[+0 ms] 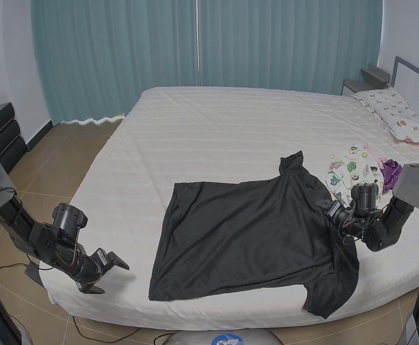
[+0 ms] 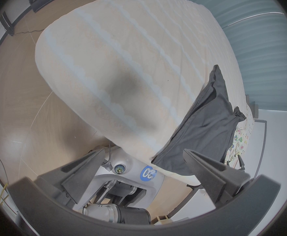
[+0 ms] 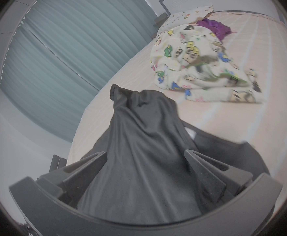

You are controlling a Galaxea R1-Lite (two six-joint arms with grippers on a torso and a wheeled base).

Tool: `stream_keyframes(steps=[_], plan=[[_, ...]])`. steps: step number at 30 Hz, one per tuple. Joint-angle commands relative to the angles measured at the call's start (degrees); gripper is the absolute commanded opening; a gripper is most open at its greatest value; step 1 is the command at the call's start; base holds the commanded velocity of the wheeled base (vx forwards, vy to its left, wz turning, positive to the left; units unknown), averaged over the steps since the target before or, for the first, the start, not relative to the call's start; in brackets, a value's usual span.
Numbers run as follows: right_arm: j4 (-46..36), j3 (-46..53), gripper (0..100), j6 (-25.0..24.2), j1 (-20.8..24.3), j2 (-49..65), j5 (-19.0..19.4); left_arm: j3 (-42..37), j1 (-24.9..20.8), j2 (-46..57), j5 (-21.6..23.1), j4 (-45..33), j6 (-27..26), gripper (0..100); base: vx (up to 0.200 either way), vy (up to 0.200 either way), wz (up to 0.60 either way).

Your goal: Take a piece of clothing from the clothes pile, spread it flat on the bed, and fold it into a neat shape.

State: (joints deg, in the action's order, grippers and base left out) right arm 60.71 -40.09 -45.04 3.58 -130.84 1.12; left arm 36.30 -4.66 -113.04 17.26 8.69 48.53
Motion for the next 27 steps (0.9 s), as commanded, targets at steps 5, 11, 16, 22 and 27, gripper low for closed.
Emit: stream_keyframes(steps=[5, 11, 16, 22, 27], plan=[[17.51, 22.17, 100, -0.22, -1.91, 3.66, 6.35, -0.27, -3.08, 0.1, -0.21, 0.1, 0.42, 100, 0.0, 0.0, 0.0], [18.39, 23.13, 100, 0.13, -2.09, 3.31, 6.7, 0.17, -5.36, 0.1, -0.3, 0.1, 1.92, 100, 0.0, -0.1, 0.0], [18.48, 23.84, 100, 0.22, -1.91, 3.4, 6.7, 0.61, -6.24, 0.1, -0.39, 0.1, 3.24, 100, 0.0, -0.2, 0.0], [18.48, 24.19, 100, 0.4, -1.74, 3.31, 6.7, 0.7, -6.68, 0.1, -0.39, 0.1, 3.41, 100, 0.0, -0.2, 0.0], [18.66, 24.27, 100, 0.4, -1.74, 3.22, 6.61, 0.87, -6.94, 0.19, -0.39, 0.1, 3.85, 100, 0.0, -0.2, 0.0]])
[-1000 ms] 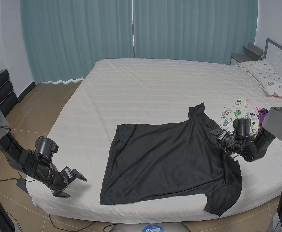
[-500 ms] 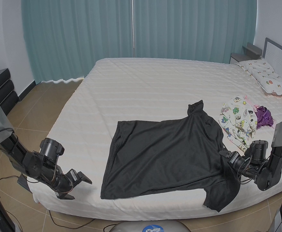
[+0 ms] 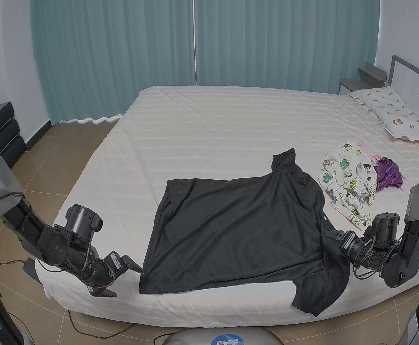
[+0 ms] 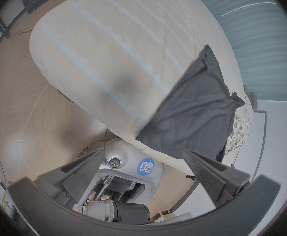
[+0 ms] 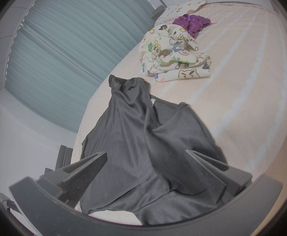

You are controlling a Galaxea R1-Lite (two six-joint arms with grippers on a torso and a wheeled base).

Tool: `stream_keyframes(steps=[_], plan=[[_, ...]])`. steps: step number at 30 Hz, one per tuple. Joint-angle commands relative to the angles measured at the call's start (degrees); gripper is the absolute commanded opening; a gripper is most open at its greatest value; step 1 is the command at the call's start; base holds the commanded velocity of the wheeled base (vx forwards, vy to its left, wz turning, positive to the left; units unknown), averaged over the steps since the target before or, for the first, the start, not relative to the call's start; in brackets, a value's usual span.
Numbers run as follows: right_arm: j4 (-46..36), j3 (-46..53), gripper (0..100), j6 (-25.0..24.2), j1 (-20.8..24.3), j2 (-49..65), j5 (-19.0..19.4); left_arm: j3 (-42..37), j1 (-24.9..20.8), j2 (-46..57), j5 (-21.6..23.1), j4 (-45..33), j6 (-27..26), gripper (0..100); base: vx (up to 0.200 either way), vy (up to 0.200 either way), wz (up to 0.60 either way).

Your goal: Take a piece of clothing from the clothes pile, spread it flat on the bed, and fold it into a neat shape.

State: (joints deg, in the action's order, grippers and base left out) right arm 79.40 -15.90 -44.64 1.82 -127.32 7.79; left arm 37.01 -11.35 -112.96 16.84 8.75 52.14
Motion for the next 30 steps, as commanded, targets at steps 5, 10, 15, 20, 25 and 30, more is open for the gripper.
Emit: stream_keyframes(steps=[5, 10, 15, 20, 25, 30], plan=[[-0.03, 0.87, 100, 1.14, 0.21, -1.7, 0.65, 0.43, -0.16, 0.19, 0.04, 0.12, 0.51, 100, 0.0, -0.08, 0.0], [0.14, 1.75, 100, 6.15, 0.38, -4.61, 4.43, 0.17, -0.16, 0.19, -0.84, 0.12, 0.33, 100, 0.0, 0.0, 0.0], [0.41, 3.59, 100, 10.45, 0.38, -5.92, 8.91, -0.01, -0.16, -0.68, -3.92, 0.39, 0.24, 100, 0.0, 0.0, 0.0], [1.46, 3.68, 100, 13.18, 0.56, -7.59, 11.99, -0.45, 0.01, -0.68, -3.92, 2.5, 0.16, 100, 0.0, 0.0, 0.0], [1.55, 3.24, 100, 17.48, 1.61, -9.09, 11.99, -0.54, 0.28, -0.68, -3.65, 2.67, 0.16, 100, 0.0, 0.0, 0.0], [0.93, 3.06, 0, 19.07, 1.96, -9.88, 11.99, -0.62, 0.36, -0.6, -3.48, 2.59, 0.16, 100, 0.0, 0.0, 0.0]])
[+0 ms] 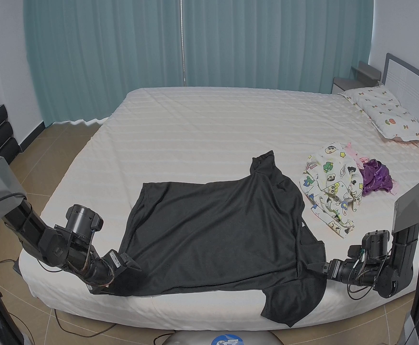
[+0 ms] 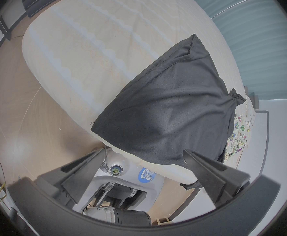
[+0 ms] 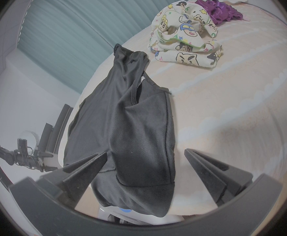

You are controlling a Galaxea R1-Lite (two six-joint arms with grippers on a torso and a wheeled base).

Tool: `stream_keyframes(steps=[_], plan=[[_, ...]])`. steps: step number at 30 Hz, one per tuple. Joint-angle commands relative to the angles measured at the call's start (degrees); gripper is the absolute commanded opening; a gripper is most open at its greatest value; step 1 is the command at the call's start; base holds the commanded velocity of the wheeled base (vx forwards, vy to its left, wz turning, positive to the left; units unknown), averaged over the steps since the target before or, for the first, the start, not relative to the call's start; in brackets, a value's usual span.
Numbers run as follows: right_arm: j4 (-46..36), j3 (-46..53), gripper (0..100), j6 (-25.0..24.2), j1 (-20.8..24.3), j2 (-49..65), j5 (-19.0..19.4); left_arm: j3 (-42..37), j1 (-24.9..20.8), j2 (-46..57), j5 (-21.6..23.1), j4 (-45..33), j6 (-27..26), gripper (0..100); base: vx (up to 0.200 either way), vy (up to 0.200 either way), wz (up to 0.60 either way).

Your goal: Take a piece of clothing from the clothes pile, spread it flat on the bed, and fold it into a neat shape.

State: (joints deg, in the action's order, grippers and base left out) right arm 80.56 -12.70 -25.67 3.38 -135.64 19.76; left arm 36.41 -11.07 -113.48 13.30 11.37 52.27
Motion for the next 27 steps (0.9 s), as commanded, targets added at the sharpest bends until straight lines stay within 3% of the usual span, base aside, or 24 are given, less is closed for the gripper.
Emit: stream_keyframes(steps=[1, 5, 10, 17, 22, 27], plan=[[-0.22, -0.31, 0, 0.1, 0.67, -1.99, 0.01, -0.03, 0.08, -0.07, 0.06, -0.04, 0.02, 100, 0.0, 0.0, 0.0], [0.22, -0.04, 0, 0.19, 0.93, -1.82, -0.16, -0.2, 0.08, -0.07, 0.15, -0.04, 0.02, 100, 0.0, 0.0, 0.0], [0.66, 2.33, 0, 0.54, -2.32, -0.41, 0.37, -0.82, 0.08, 0.1, 0.15, 0.14, -0.07, 100, 0.0, 0.0, 0.0], [3.2, 5.58, 0, 1.15, -8.03, 1.26, 6.69, -1.87, -0.53, -0.07, -0.38, 0.23, -0.42, 100, 0.0, 0.0, 0.0], [3.64, 8.13, 0, 6.78, -9.88, 0.21, 8.01, -1.87, -1.59, -0.6, -0.73, 0.32, -0.51, 100, 0.0, 0.0, 0.0], [3.47, 8.4, 0, 8.01, -11.11, 0.56, 8.1, -1.87, -2.73, -2.27, -4.95, 0.4, -0.51, 100, 0.0, 0.0, 0.0]])
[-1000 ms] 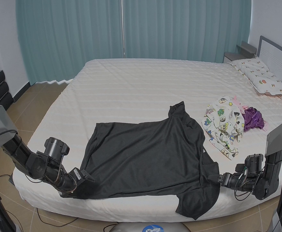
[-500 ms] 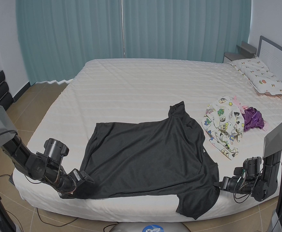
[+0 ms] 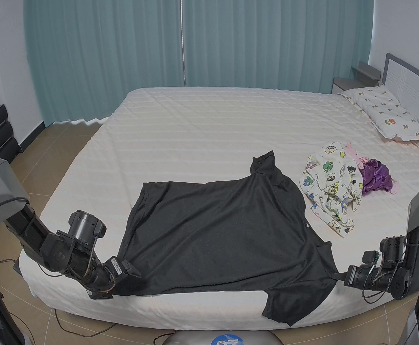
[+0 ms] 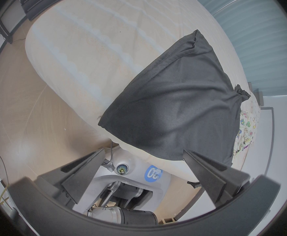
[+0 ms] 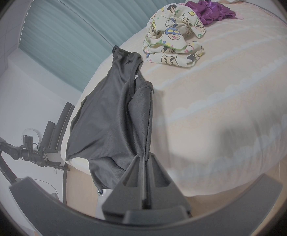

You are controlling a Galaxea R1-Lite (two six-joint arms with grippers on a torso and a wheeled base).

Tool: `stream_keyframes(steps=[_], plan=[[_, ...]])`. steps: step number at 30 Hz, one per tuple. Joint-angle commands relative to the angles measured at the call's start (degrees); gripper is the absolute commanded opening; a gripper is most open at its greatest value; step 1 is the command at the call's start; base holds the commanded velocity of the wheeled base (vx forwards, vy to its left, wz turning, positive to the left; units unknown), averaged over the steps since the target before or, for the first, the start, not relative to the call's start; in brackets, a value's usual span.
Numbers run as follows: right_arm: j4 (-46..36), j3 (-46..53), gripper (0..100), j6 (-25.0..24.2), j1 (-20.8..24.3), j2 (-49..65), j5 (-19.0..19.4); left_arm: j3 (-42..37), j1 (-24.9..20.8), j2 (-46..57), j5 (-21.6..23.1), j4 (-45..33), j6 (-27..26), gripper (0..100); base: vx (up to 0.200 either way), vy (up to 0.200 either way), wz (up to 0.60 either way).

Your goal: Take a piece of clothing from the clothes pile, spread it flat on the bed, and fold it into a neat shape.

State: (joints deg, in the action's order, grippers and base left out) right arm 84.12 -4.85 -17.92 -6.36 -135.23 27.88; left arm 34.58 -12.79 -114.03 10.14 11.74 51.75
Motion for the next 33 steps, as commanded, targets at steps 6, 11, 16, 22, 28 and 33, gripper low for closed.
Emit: stream_keyframes(steps=[6, 11, 16, 22, 28, 33], plan=[[-0.09, 0.46, 0, 1.92, -5.24, 0.67, -0.02, -0.22, -3.12, -4.89, -7.24, 2.5, 0.02, 100, 0.0, 0.0, 0.0], [-0.27, 0.55, 0, 4.12, -7.08, 0.58, -0.02, -1.19, -3.91, -6.03, -8.82, 5.57, 0.02, 100, 0.0, 0.0, 0.0], [0.0, 0.72, 0, 4.56, -7.87, -0.21, -0.02, -1.1, -3.91, -6.38, -9.18, 5.75, 0.02, 100, 0.0, 0.0, 0.0], [0.0, 1.16, 0, 4.74, -6.82, -0.56, 0.25, -0.13, -5.14, -8.49, -13.04, 5.93, 0.11, 100, 0.0, 0.0, 0.0], [0.26, 1.25, 0, 4.74, -6.82, -0.82, 1.21, 0.31, -7.51, -10.77, -16.12, 9.0, 0.11, 100, 0.0, 0.0, 0.0], [0.26, 1.34, 0, 4.74, -6.29, -0.91, 1.48, 0.84, -9.18, -14.55, -22.1, 11.2, 0.02, 100, 0.0, 0.0, 0.0]])
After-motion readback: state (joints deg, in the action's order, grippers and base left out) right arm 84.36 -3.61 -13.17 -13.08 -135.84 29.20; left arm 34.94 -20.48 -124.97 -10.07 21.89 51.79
